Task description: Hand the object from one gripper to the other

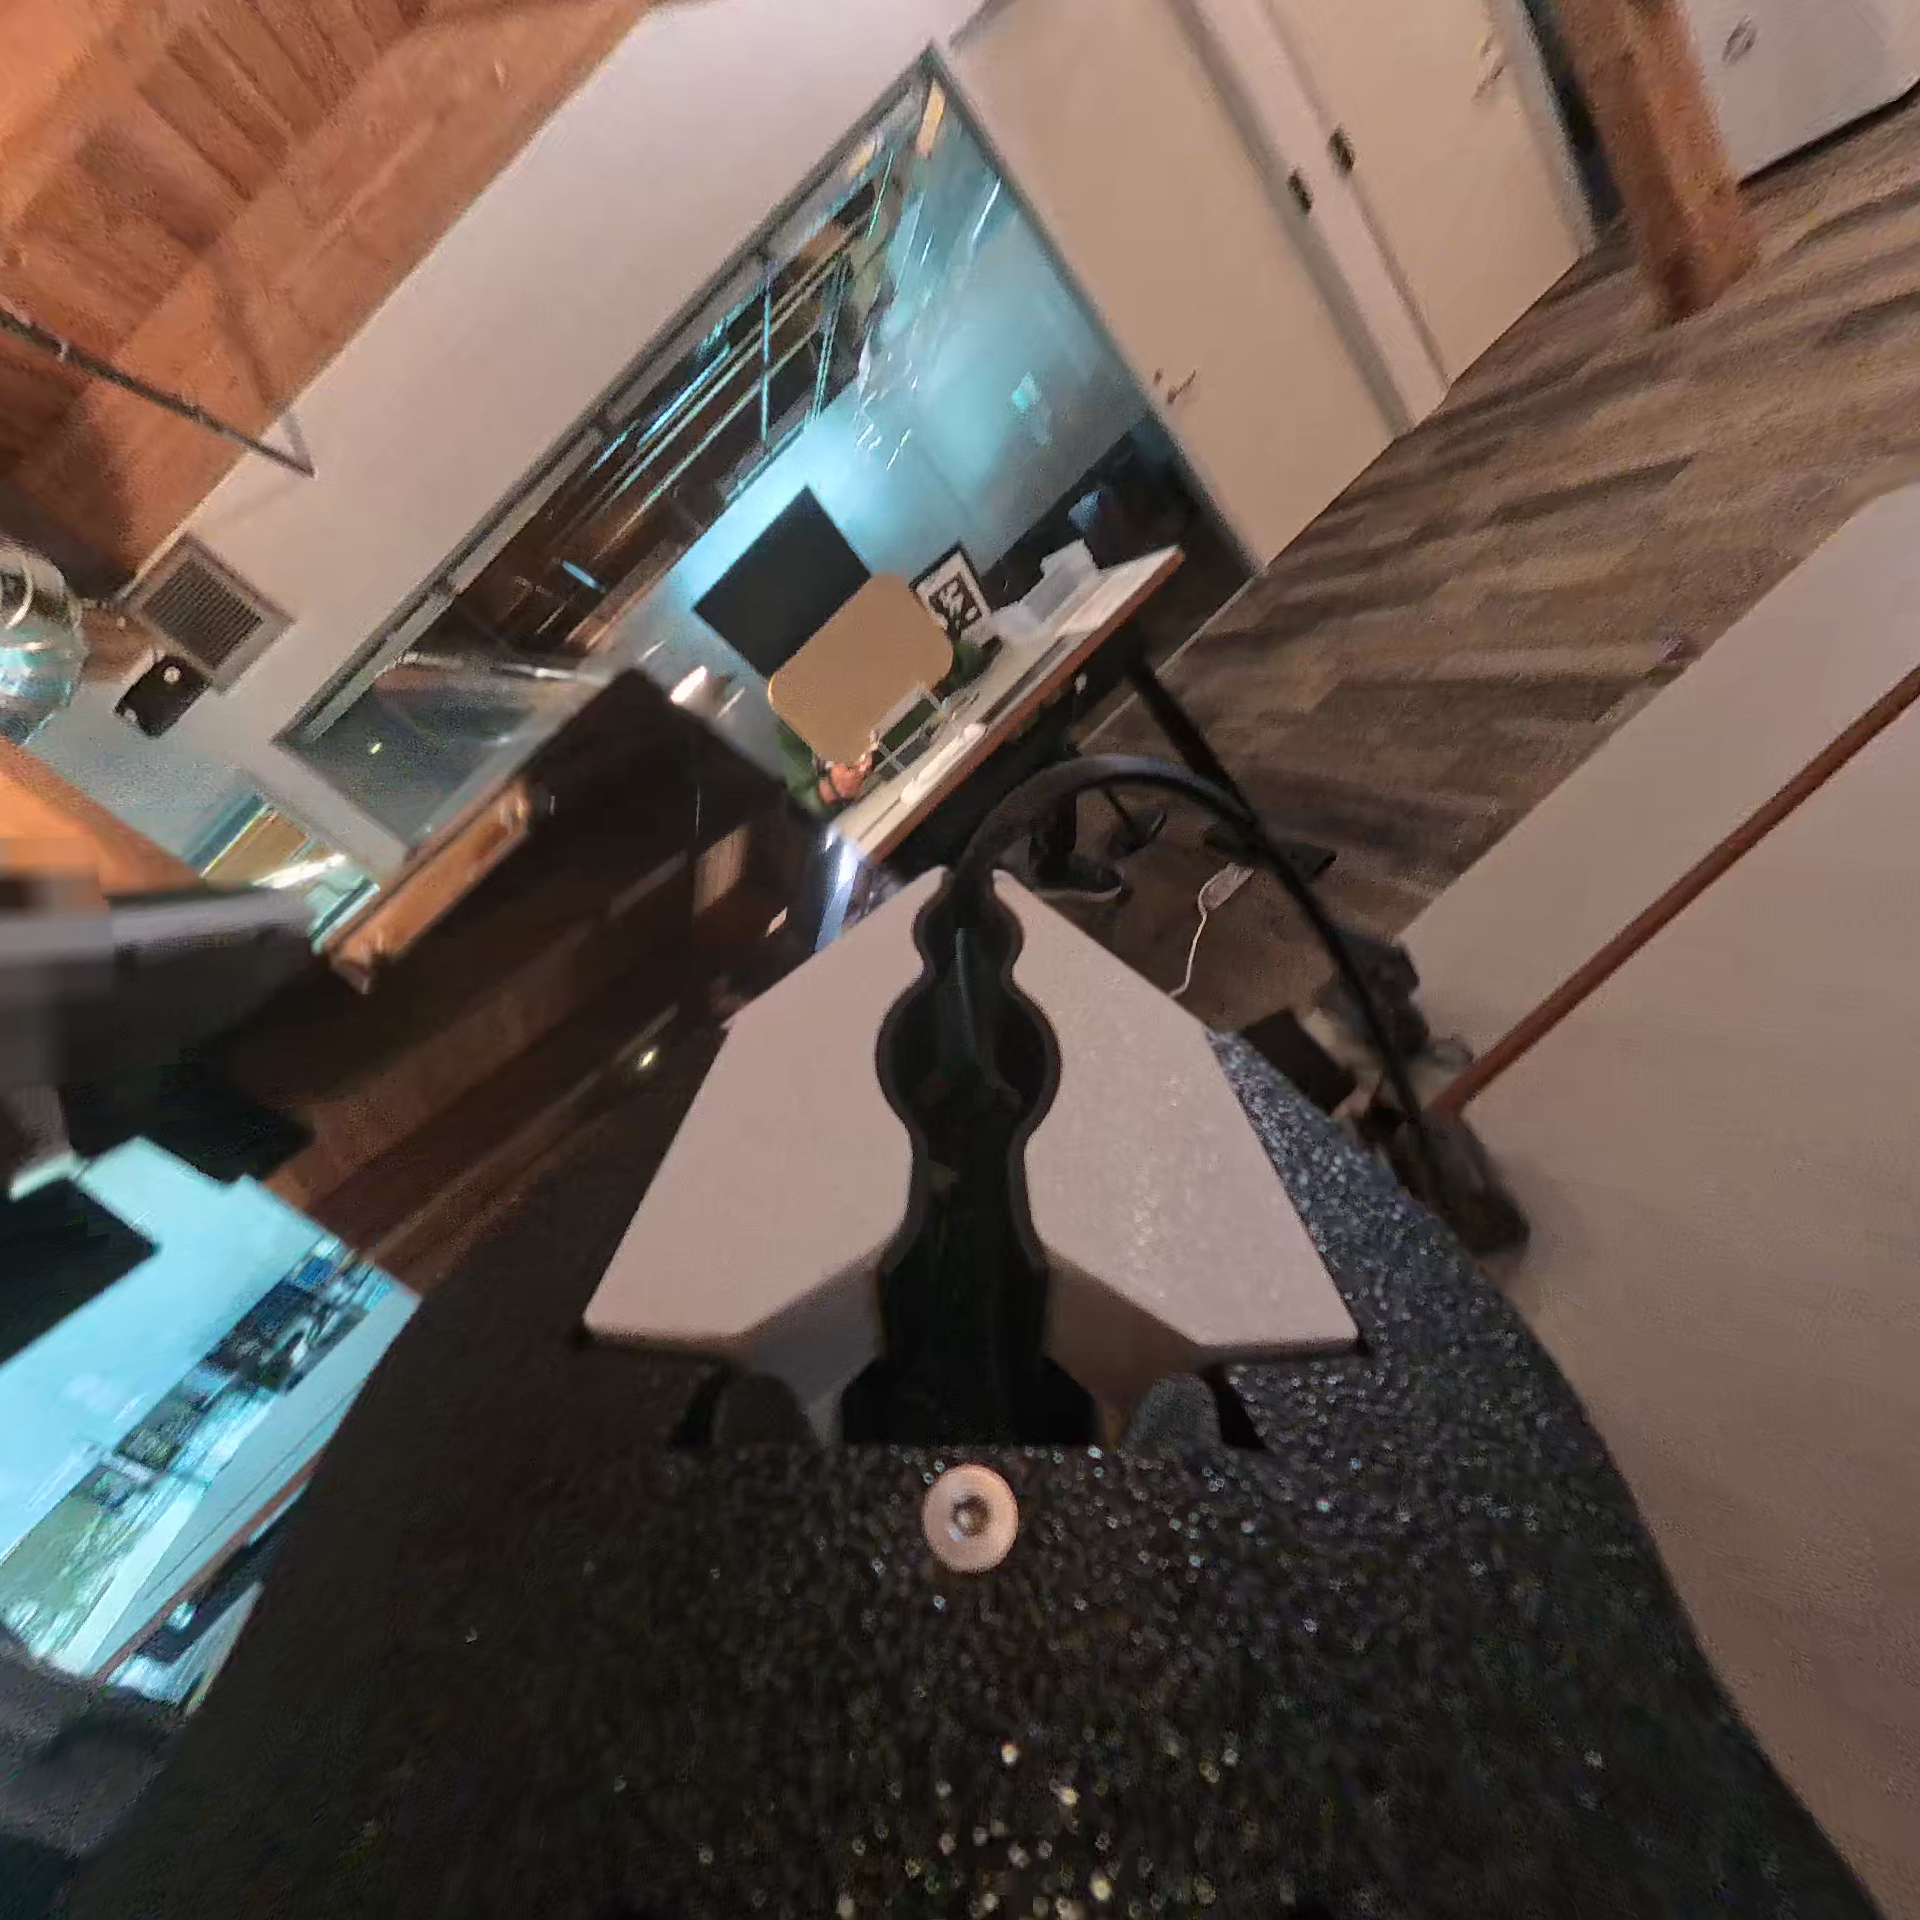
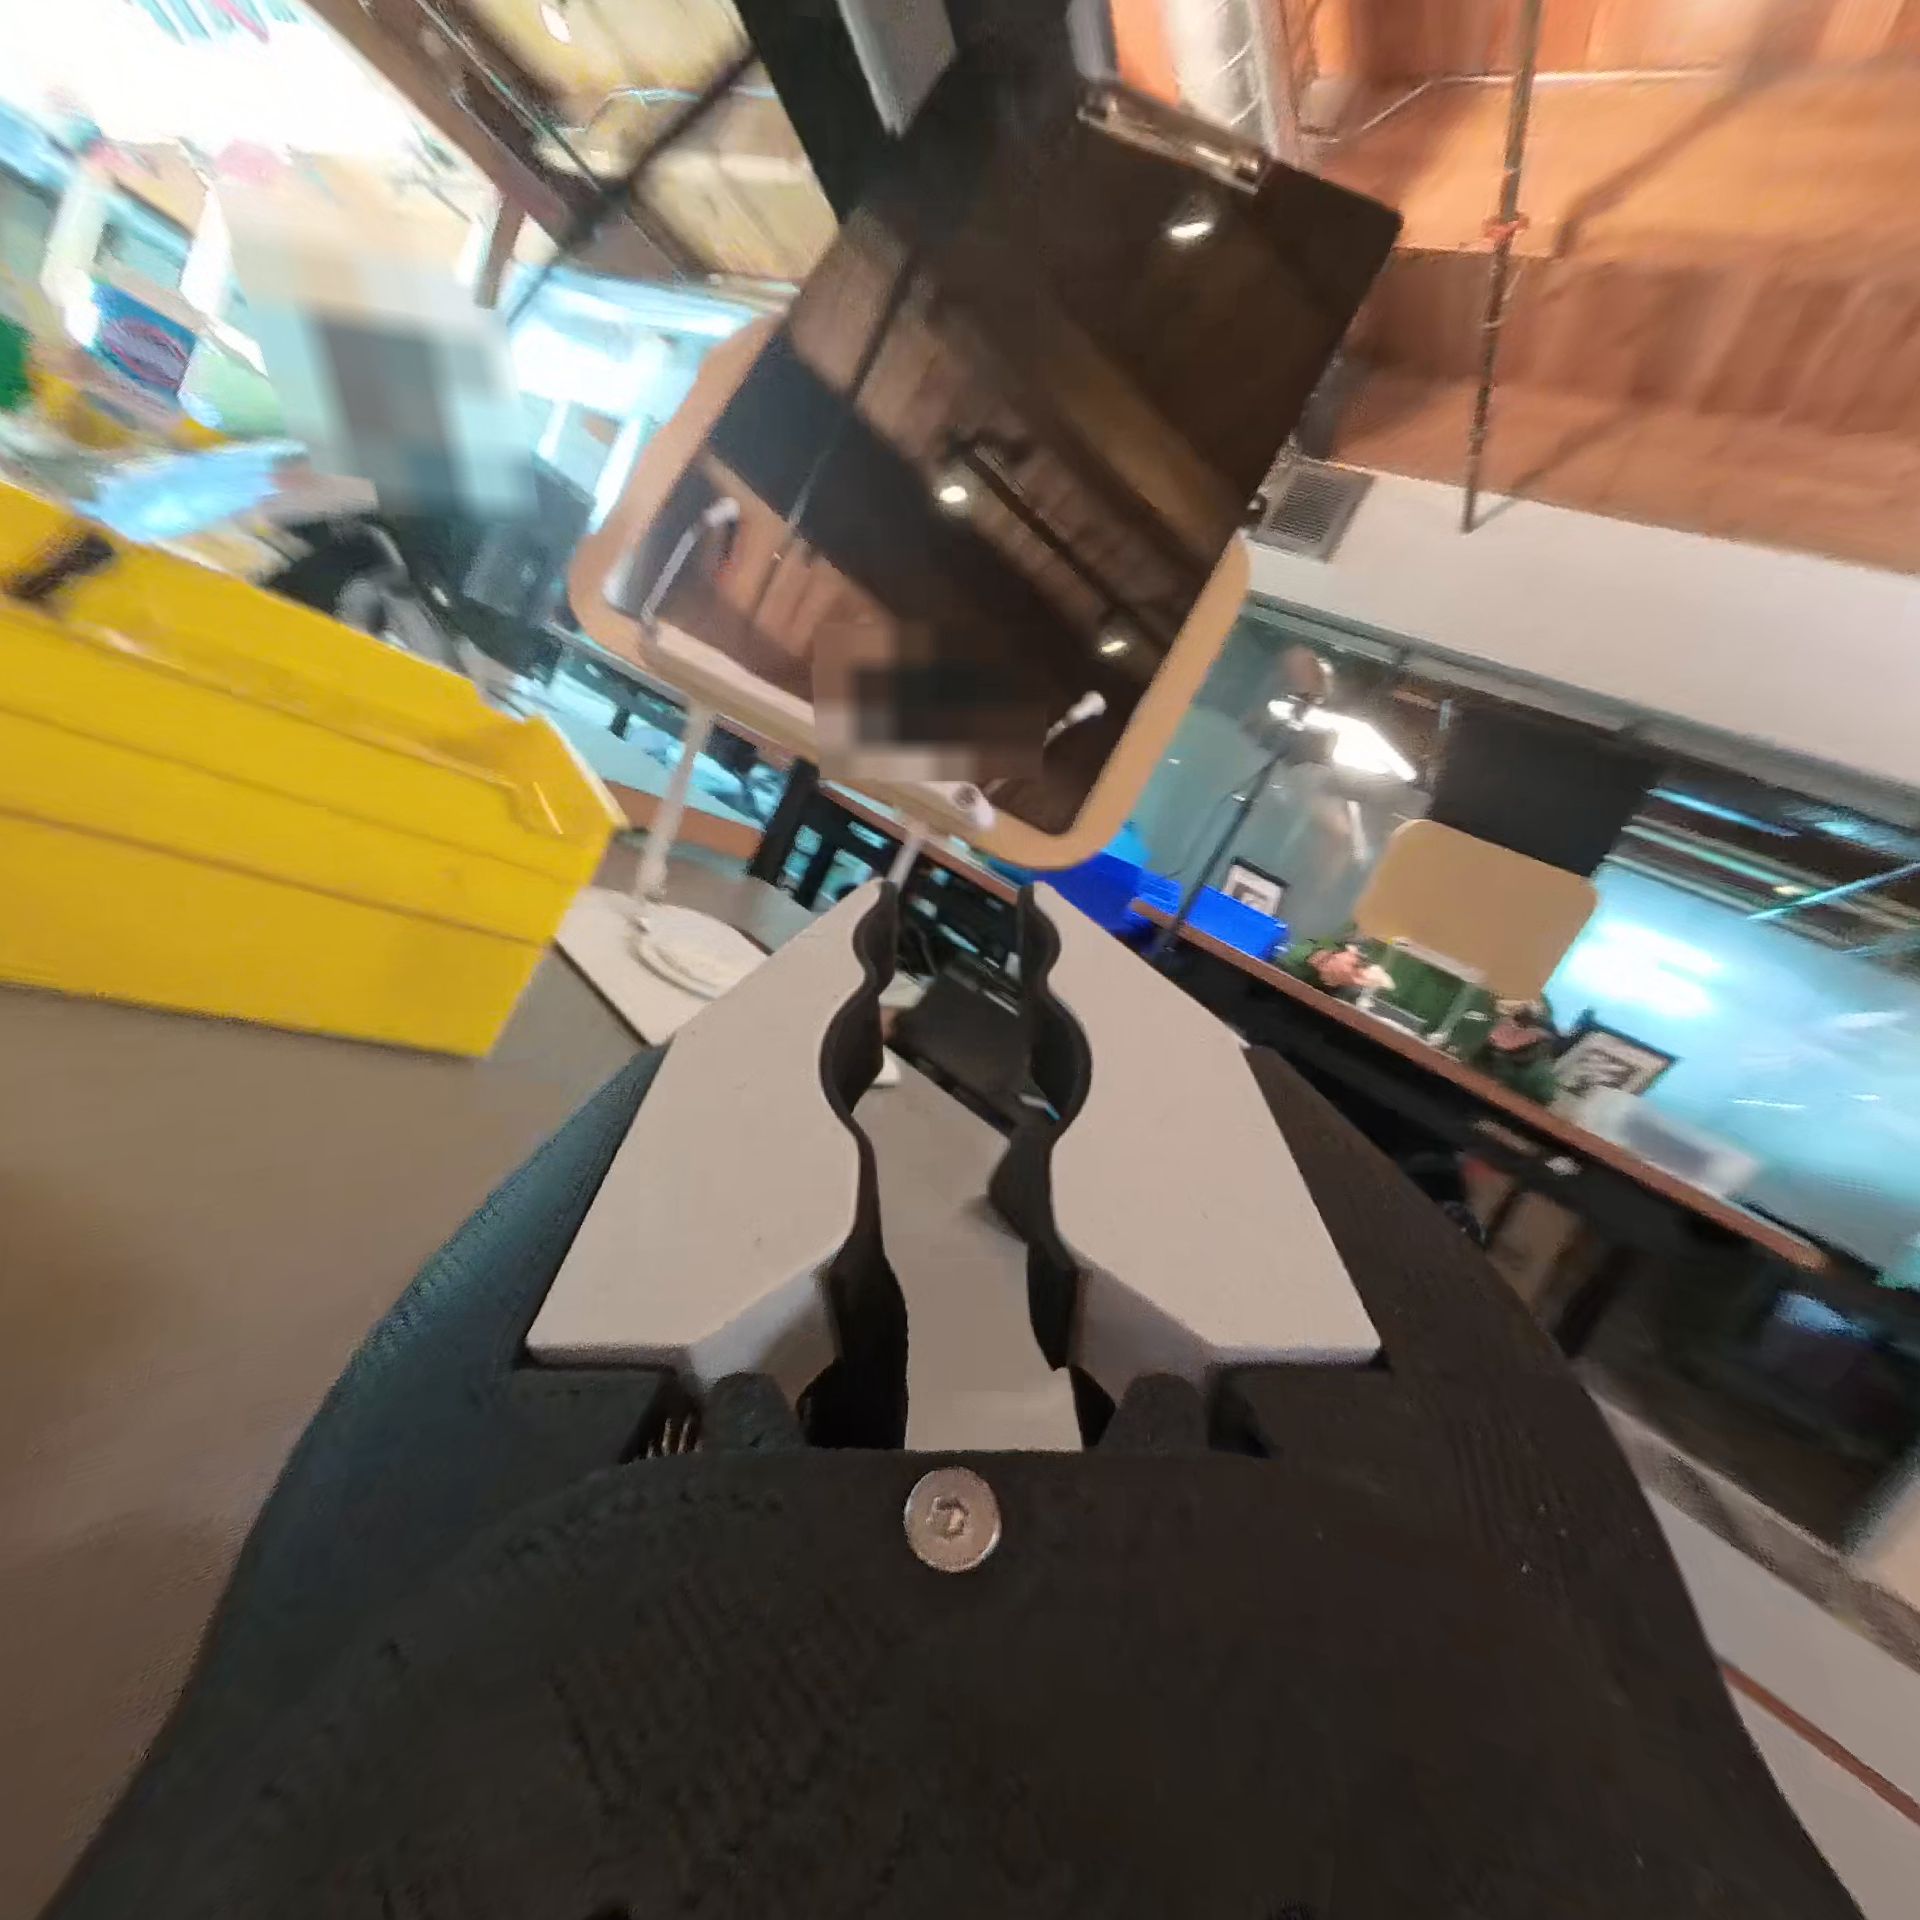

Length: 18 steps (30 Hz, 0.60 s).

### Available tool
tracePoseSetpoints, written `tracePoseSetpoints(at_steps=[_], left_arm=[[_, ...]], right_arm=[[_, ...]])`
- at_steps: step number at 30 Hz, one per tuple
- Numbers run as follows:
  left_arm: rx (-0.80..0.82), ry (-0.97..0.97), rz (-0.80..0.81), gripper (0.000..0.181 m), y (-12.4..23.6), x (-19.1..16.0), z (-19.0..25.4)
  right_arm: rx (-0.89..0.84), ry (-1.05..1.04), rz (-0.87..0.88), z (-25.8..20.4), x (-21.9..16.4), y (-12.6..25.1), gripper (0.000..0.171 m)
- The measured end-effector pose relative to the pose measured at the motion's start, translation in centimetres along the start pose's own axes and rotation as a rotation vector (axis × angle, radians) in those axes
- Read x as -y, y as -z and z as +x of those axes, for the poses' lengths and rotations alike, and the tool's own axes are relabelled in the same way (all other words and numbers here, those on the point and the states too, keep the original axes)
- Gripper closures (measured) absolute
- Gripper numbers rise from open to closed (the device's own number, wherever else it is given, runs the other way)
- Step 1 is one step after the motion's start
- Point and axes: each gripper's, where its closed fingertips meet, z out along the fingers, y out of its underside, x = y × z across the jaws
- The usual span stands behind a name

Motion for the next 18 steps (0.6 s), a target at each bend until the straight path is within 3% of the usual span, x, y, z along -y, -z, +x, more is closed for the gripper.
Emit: tracePoseSetpoints(at_steps=[6, 10, 14, 18], left_arm=[[0.066, -0.022, 0.092, 0.181, -4.3, 11.5, -2.1], [0.135, -0.069, 0.113, 0.18, -5.3, 16.7, -3.8], [0.055, -0.075, 0.077, 0.18, -6.6, 18.0, -1.6], [-0.117, -0.062, 0.046, 0.179, -8.2, 15.5, 5.1]], right_arm=[[-0.099, -0.025, -0.015, 3.2, -1.2, 1.0, 0.145], [-0.125, 0.004, -0.04, 5.8, -2.2, 2.6, 0.144], [-0.183, -0.026, -0.055, 9.5, -3.2, 5.0, 0.144], [-0.22, -0.021, -0.063, 12.2, -3.6, 7.5, 0.144]])
